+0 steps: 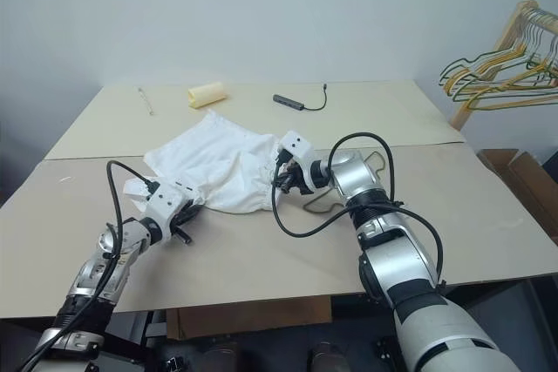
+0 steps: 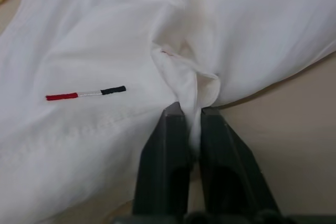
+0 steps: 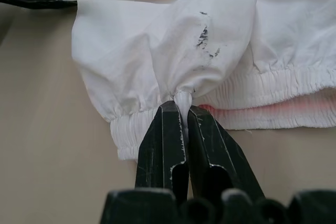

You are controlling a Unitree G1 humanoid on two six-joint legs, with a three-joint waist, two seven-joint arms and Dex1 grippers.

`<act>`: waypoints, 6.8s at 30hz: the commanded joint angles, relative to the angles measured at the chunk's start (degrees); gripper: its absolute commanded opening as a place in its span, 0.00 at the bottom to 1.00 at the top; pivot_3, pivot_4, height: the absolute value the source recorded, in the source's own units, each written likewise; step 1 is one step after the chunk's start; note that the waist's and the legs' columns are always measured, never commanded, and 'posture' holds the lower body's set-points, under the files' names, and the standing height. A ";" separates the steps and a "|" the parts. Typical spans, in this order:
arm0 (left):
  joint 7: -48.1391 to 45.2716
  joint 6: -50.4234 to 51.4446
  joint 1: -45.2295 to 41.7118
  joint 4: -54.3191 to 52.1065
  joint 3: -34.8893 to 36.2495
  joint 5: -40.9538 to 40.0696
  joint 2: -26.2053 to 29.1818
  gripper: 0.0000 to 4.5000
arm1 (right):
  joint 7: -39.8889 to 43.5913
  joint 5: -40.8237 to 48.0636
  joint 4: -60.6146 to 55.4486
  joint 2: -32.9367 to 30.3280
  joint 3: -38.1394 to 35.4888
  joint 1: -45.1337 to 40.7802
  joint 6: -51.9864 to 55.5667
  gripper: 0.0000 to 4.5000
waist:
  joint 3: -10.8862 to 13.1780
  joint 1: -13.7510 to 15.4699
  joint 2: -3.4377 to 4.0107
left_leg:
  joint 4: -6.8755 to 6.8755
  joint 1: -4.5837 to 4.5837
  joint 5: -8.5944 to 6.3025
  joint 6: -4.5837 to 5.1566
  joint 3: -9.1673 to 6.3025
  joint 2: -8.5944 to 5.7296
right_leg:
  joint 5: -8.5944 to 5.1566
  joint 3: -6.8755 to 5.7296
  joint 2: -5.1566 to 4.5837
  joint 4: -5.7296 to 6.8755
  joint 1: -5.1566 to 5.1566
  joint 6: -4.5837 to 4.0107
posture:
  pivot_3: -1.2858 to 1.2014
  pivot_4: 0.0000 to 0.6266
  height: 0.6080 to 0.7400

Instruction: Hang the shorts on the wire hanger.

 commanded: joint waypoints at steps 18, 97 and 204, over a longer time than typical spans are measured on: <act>-23.09 -16.35 25.92 -20.17 17.85 -13.04 19.70 0.01 | -23.45 -22.20 -15.73 -15.45 9.59 9.73 -51.65 0.00 | 0.05 -0.46 0.07 | -0.04 0.04 0.00 0.00 0.12 0.00 | -0.09 0.00 -0.12 -0.09 -0.03 0.04 | 0.58 0.00 1.00; -30.33 -3.98 13.72 -29.98 7.36 -15.90 21.01 0.99 | -16.68 -10.55 -17.76 -19.54 8.01 18.16 -1.90 1.00 | -0.06 -3.22 -0.20 | -0.24 0.37 0.02 0.04 0.17 -0.08 | -0.19 0.14 -0.14 -0.09 0.26 0.09 | 0.52 0.00 1.00; 12.87 29.65 -12.12 -25.33 19.05 -62.30 -11.95 0.00 | -40.05 -20.21 -52.20 -0.84 8.04 34.00 -37.17 0.41 | -0.41 -6.67 -0.57 | -0.28 0.83 0.06 0.11 -0.84 -0.51 | -0.26 0.06 -0.08 -0.44 1.03 0.58 | 0.51 0.00 1.00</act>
